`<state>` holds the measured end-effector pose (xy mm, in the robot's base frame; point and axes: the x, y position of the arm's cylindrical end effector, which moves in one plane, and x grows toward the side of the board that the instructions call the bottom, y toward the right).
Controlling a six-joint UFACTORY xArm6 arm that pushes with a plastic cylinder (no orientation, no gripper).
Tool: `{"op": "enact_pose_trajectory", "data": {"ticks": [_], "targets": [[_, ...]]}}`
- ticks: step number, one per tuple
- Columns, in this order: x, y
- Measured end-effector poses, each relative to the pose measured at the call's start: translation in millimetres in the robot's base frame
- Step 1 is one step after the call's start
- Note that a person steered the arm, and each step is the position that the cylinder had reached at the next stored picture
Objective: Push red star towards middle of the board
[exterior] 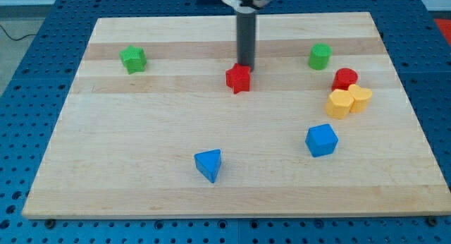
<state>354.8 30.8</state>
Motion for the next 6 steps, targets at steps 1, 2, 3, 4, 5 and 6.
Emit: {"op": "enact_pose_trajectory", "data": {"ticks": [1,2,3,4,5,6], "targets": [[-2.6,-22.2],[-1.1,-72.6],[18.4,-86.7],[39.1,-55.5],[39.3,11.4],[39.3,32.9]]}}
